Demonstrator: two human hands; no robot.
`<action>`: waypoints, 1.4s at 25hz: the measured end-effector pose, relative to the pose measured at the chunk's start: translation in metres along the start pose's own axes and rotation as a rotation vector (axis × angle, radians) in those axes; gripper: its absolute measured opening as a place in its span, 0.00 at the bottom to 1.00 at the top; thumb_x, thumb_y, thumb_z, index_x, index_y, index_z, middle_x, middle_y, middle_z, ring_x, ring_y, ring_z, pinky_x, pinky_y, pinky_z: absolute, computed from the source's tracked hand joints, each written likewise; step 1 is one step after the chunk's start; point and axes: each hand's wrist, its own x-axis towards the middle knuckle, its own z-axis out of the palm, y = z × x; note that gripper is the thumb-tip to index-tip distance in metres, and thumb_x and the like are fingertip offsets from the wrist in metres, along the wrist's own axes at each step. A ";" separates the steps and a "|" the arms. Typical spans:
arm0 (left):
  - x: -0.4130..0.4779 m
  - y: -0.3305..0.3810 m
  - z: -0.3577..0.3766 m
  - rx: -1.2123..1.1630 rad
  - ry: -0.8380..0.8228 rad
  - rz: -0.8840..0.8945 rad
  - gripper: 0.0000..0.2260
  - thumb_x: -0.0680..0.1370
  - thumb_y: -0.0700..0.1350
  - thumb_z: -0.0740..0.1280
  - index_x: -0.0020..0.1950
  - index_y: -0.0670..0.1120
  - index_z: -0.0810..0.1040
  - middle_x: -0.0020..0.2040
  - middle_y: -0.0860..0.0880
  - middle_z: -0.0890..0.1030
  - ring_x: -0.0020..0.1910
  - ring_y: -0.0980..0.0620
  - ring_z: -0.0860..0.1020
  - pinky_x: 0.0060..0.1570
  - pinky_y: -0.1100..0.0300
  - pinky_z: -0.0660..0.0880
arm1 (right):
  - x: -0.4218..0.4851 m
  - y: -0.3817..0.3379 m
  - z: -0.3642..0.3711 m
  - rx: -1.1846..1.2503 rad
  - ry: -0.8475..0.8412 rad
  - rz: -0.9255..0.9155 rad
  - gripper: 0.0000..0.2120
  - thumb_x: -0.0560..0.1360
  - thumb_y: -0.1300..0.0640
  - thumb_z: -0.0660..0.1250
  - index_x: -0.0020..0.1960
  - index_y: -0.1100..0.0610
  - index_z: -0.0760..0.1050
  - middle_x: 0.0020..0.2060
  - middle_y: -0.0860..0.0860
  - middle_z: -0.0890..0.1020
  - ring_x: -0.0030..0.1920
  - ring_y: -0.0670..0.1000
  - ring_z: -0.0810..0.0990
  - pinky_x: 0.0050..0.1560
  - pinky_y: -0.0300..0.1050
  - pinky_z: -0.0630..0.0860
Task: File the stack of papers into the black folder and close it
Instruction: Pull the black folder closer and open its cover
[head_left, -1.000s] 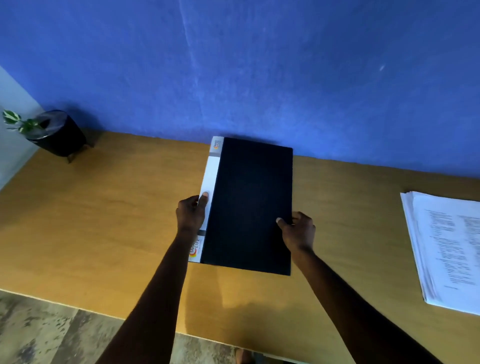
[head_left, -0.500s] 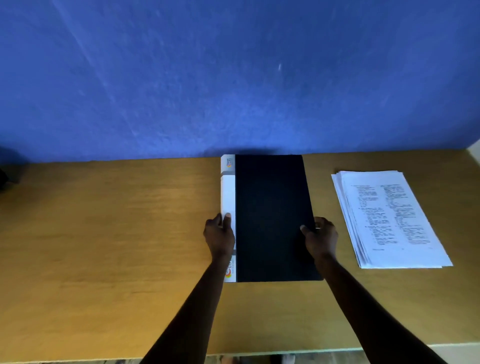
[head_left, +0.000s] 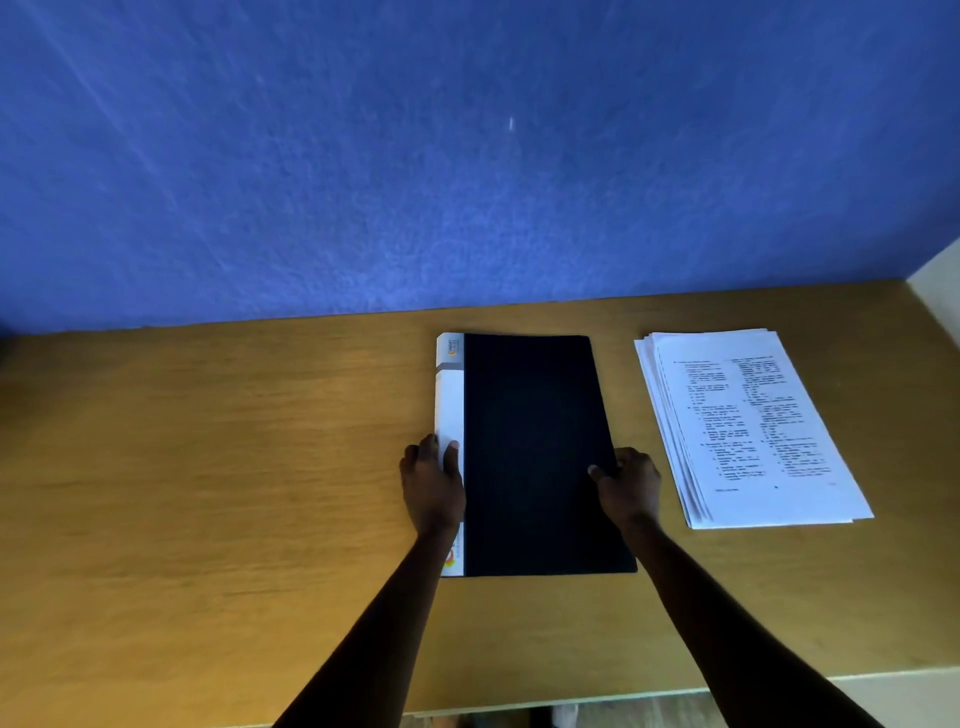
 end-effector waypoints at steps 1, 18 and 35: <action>-0.001 0.000 0.001 0.030 -0.007 -0.002 0.15 0.81 0.48 0.64 0.61 0.39 0.77 0.55 0.39 0.80 0.56 0.41 0.76 0.52 0.49 0.75 | 0.001 0.001 -0.001 -0.015 -0.011 -0.008 0.17 0.73 0.60 0.74 0.59 0.66 0.78 0.54 0.62 0.82 0.55 0.62 0.80 0.56 0.51 0.78; 0.004 0.006 -0.026 -0.082 0.059 -0.015 0.11 0.79 0.45 0.67 0.57 0.39 0.80 0.54 0.40 0.79 0.53 0.43 0.79 0.49 0.51 0.78 | -0.009 -0.052 -0.047 0.422 0.054 -0.013 0.24 0.79 0.45 0.64 0.33 0.62 0.77 0.29 0.58 0.80 0.30 0.51 0.76 0.35 0.44 0.71; 0.056 0.057 -0.222 -0.437 -0.167 -0.106 0.08 0.74 0.46 0.74 0.40 0.41 0.83 0.42 0.42 0.84 0.44 0.48 0.81 0.45 0.52 0.74 | -0.103 -0.150 0.051 0.206 -0.544 -0.553 0.14 0.80 0.63 0.62 0.63 0.59 0.79 0.58 0.53 0.84 0.56 0.46 0.82 0.60 0.44 0.79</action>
